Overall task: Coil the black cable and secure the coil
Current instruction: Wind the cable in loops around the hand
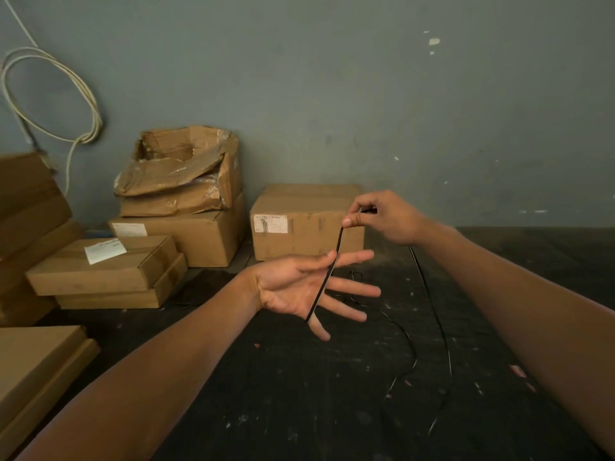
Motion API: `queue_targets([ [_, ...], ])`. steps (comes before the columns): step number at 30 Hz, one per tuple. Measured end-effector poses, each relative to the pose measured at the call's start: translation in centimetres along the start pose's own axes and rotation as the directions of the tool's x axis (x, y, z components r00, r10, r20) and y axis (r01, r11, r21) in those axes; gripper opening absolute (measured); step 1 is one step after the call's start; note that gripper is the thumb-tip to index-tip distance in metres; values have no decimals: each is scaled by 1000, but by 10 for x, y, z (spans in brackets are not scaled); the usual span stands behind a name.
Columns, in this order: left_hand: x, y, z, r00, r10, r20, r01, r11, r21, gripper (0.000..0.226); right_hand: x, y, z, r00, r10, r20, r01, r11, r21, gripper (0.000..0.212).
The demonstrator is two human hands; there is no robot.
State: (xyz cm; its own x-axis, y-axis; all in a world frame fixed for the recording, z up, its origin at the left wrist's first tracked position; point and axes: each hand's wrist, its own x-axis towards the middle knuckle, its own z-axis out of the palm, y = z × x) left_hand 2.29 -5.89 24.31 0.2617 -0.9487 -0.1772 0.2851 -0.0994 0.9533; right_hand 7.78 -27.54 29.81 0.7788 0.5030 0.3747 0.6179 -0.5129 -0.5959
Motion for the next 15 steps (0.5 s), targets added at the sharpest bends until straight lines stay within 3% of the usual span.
queue_targets([
  [2, 3, 4, 3, 996, 66, 55, -64, 998, -27, 53, -12, 11, 12, 999, 8, 53, -11, 998, 66, 12],
  [6, 7, 10, 5, 978, 189, 83, -182, 979, -91, 53, -52, 40, 66, 972, 72, 225, -77, 997, 16, 25],
  [9, 8, 15, 4, 969, 241, 45, -234, 964, -123, 52, -78, 45, 109, 938, 174, 298, -221, 966, 131, 26],
  [12, 7, 20, -2, 963, 263, -52, -268, 954, -133, 51, -92, 36, 133, 884, 126, 449, -150, 989, 18, 28],
  [15, 2, 22, -12, 945, 291, -148, -311, 941, -131, 51, -96, 17, 140, 828, 69, 556, -91, 996, 12, 31],
])
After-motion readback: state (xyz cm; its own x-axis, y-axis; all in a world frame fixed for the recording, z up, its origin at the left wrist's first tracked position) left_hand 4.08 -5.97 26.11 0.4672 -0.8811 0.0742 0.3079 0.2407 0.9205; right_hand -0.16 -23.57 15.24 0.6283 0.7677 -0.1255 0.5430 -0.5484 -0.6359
